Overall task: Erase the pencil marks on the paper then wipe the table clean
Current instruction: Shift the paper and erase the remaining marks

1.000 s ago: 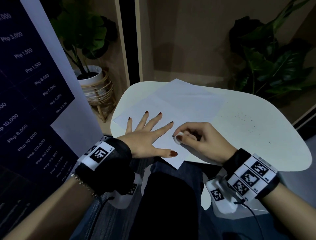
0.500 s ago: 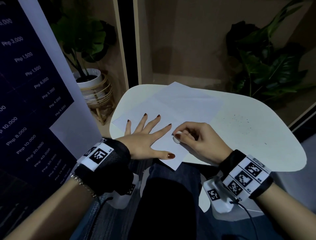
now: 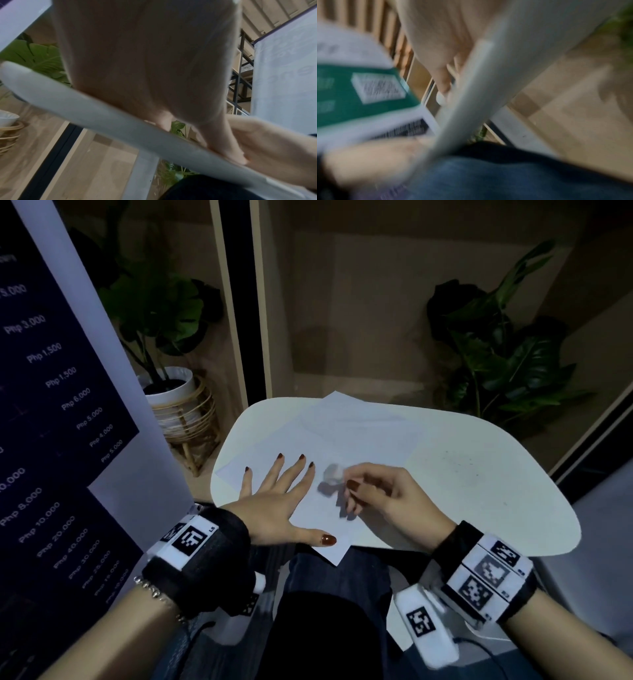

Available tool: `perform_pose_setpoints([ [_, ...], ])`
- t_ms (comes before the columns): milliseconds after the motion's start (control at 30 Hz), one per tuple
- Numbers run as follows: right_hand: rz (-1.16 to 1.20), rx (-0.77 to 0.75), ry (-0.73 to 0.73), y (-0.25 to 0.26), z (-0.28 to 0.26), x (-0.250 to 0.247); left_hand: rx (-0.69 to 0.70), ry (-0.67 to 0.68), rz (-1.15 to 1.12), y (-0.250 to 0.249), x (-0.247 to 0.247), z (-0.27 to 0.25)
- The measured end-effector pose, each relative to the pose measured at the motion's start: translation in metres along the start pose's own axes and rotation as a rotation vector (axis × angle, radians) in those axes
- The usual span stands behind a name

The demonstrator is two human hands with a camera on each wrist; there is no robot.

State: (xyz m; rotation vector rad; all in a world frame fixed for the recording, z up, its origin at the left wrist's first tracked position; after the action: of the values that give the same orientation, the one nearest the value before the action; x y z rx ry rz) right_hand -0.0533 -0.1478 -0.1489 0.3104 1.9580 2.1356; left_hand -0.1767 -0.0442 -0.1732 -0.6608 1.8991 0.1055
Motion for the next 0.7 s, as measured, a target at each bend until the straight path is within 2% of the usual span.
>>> perform_pose_setpoints([
  [67, -0.181, 0.035, 0.054, 0.0, -0.005, 0.01, -0.006, 0.006, -0.009, 0.0, -0.001, -0.001],
  [100, -0.292, 0.061, 0.032, -0.002, -0.007, 0.011, -0.009, 0.014, -0.013, 0.0, -0.001, -0.001],
  [200, -0.57, 0.014, -0.187, 0.005, -0.007, 0.001, -0.005, 0.024, -0.007, -0.002, -0.002, -0.002],
  [267, -0.598, -0.027, -0.226, 0.013, -0.007, 0.004, -0.008, 0.015, 0.004, -0.002, -0.002, -0.002],
  [333, -0.592, -0.042, -0.134, 0.013, -0.007, 0.017, -0.018, 0.006, 0.003, -0.003, -0.002, -0.001],
  [433, -0.718, -0.128, -0.038, 0.015, -0.007, 0.036, -0.034, -0.034, 0.004, -0.002, -0.002, 0.001],
  [533, -0.794, -0.155, -0.046, 0.013, -0.001, 0.037, -0.028, -0.046, -0.003, -0.002, -0.002, 0.002],
  [700, -0.834, -0.084, -0.117, 0.011, 0.015, 0.031, -0.018, -0.033, -0.016, -0.002, -0.003, 0.002],
])
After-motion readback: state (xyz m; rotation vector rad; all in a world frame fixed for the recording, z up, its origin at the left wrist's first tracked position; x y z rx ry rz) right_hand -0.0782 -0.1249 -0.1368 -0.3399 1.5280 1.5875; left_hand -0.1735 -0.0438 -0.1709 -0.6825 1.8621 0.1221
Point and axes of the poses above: each hand's wrist, its own z-axis towards the middle knuckle, its own x-axis out of the palm, y = z × x, the point moved 7 cm from there along z, towards the middle knuckle, and after that the axes turned 1 degree about y, right-handed, at the moved point
